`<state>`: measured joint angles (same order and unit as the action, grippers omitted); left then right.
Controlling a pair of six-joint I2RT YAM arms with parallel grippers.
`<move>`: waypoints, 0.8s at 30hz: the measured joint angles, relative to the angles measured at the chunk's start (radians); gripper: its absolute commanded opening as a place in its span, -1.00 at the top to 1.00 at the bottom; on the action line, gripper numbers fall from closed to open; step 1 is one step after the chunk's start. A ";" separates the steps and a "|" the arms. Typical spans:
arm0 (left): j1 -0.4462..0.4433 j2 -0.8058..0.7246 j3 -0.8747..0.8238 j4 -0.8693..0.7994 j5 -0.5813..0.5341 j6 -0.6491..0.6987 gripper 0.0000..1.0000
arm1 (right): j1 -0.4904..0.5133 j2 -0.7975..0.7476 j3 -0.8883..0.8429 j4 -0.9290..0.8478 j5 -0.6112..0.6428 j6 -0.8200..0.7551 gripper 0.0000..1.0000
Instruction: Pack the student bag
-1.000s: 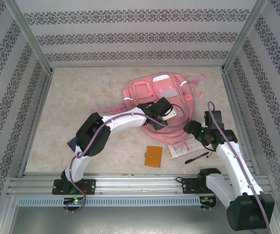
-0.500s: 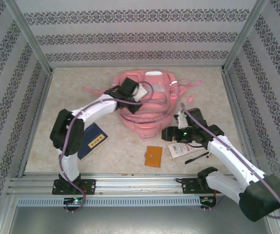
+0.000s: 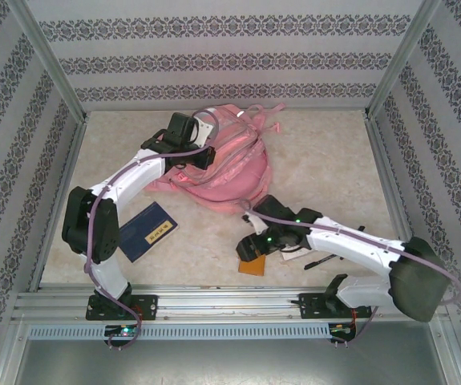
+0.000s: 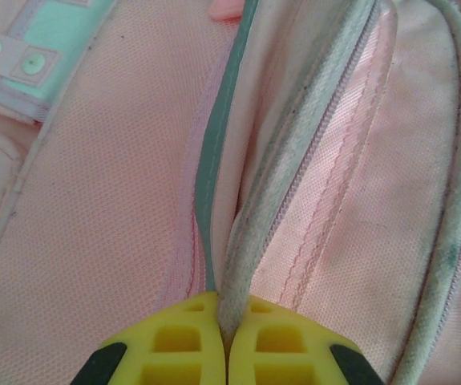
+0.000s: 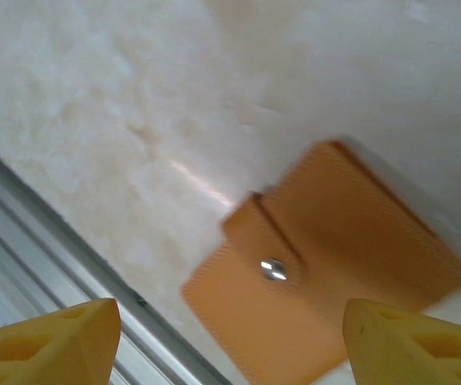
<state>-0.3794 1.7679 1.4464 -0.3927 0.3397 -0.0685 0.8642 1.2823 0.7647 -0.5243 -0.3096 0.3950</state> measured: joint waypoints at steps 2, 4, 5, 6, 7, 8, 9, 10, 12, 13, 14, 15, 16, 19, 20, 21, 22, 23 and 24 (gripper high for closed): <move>0.010 0.000 0.000 0.000 -0.008 0.012 0.62 | 0.049 0.036 0.047 0.027 0.016 -0.009 -0.50; 0.021 0.002 0.000 0.005 -0.027 0.036 0.56 | 0.090 0.059 0.081 0.087 0.039 -0.027 -0.53; 0.025 0.004 0.000 0.005 -0.036 0.045 0.46 | 0.109 0.067 0.090 0.135 0.055 -0.043 -0.53; 0.028 0.006 0.000 0.003 -0.053 0.057 0.27 | 0.122 0.072 0.092 0.178 0.066 -0.059 -0.53; 0.029 0.007 -0.002 0.000 -0.072 0.054 0.14 | 0.133 0.078 0.092 0.222 0.076 -0.076 -0.53; 0.034 0.007 -0.003 -0.007 -0.097 0.048 0.01 | 0.144 0.089 0.092 0.272 0.088 -0.098 -0.53; 0.040 0.007 -0.003 -0.016 -0.117 0.038 -0.08 | 0.155 0.103 0.092 0.319 0.093 -0.124 -0.56; 0.050 0.007 -0.004 -0.021 -0.133 0.025 -0.14 | 0.166 0.119 0.093 0.360 0.098 -0.152 -0.58; 0.083 0.005 -0.006 -0.035 -0.164 -0.011 -0.32 | 0.196 0.169 0.100 0.437 0.107 -0.246 -0.63; 0.101 0.000 -0.012 -0.043 -0.178 -0.030 -0.47 | 0.214 0.195 0.108 0.459 0.109 -0.299 -0.64; 0.124 -0.011 -0.024 -0.060 -0.195 -0.055 -0.63 | 0.237 0.224 0.119 0.480 0.109 -0.361 -0.65; 0.148 -0.027 -0.039 -0.085 -0.214 -0.082 -0.70 | 0.258 0.251 0.132 0.496 0.106 -0.423 -0.66; 0.169 -0.043 -0.052 -0.108 -0.226 -0.108 -0.73 | 0.276 0.276 0.146 0.510 0.098 -0.485 -0.66; 0.271 -0.108 -0.097 -0.196 -0.245 -0.201 -0.74 | 0.314 0.347 0.192 0.536 0.063 -0.642 -0.66; 0.317 -0.129 -0.121 -0.211 -0.240 -0.230 -0.76 | 0.321 0.375 0.215 0.541 0.050 -0.687 -0.66; 0.366 -0.144 -0.146 -0.224 -0.234 -0.256 -0.77 | 0.325 0.403 0.238 0.549 0.040 -0.727 -0.67; 0.409 -0.153 -0.170 -0.232 -0.229 -0.276 -0.78 | 0.327 0.430 0.259 0.561 0.030 -0.764 -0.67; 0.451 -0.154 -0.196 -0.239 -0.225 -0.293 -0.78 | 0.328 0.460 0.283 0.574 0.024 -0.802 -0.68; 0.489 -0.146 -0.224 -0.248 -0.224 -0.307 -0.79 | 0.330 0.487 0.303 0.583 0.021 -0.837 -0.68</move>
<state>0.1101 1.6215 1.2224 -0.6403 0.1154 -0.3759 1.1942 1.7695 1.0672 0.0586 -0.2886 -0.4416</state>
